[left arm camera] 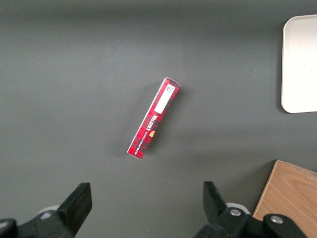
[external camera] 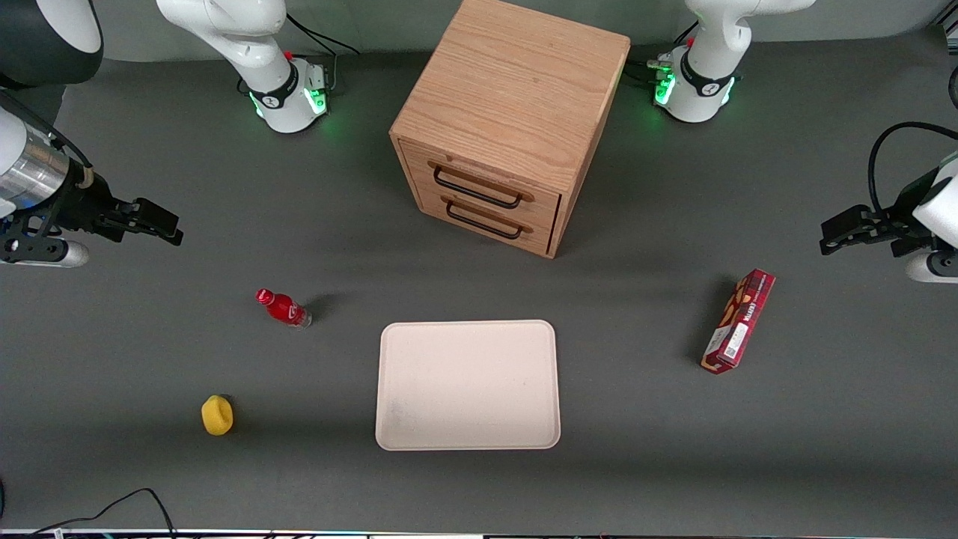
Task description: Open upper drawer
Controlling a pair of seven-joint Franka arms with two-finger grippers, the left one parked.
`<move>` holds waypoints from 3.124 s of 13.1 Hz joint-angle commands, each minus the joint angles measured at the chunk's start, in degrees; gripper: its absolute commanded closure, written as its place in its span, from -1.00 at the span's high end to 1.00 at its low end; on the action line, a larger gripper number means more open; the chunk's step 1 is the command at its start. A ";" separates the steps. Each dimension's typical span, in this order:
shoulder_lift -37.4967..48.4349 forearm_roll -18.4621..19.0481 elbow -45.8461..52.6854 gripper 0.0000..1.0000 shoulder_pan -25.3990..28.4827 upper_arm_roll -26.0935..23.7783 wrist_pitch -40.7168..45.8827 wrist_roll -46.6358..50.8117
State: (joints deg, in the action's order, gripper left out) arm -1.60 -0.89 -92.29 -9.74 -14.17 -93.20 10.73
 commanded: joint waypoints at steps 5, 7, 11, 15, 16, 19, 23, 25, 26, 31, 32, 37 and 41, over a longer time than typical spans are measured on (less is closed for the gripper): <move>-0.07 0.28 0.10 1.00 0.42 0.02 -0.23 1.23; -1.12 -2.42 0.80 1.00 0.86 -1.12 -0.32 0.44; -5.16 -6.58 4.22 1.00 1.30 -9.36 -0.49 -4.80; -13.32 -6.58 9.13 1.00 8.57 -12.64 -2.78 -19.05; -15.61 -6.49 11.24 1.00 11.38 -12.81 -2.78 -22.03; -18.87 -7.10 12.67 1.00 15.19 -16.22 -5.74 -21.98; -22.99 -7.19 10.21 1.00 15.72 -23.87 -9.90 -22.41; -25.55 -6.41 10.12 1.00 17.55 -23.89 -9.99 -23.38; -26.60 -5.79 10.03 1.00 17.74 -23.89 -10.07 -24.25; -28.28 -4.12 8.28 1.00 18.00 -23.89 -10.95 -26.81; -28.28 -4.12 7.92 1.00 18.09 -23.89 -11.39 -26.81; -28.02 -4.12 4.49 1.00 18.79 -23.98 -13.85 -26.81; -28.11 -4.03 2.83 1.00 19.06 -23.98 -16.66 -26.81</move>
State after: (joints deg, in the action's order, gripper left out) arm -30.22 -5.63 -88.17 9.07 -38.12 -107.84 -15.03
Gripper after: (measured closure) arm 0.000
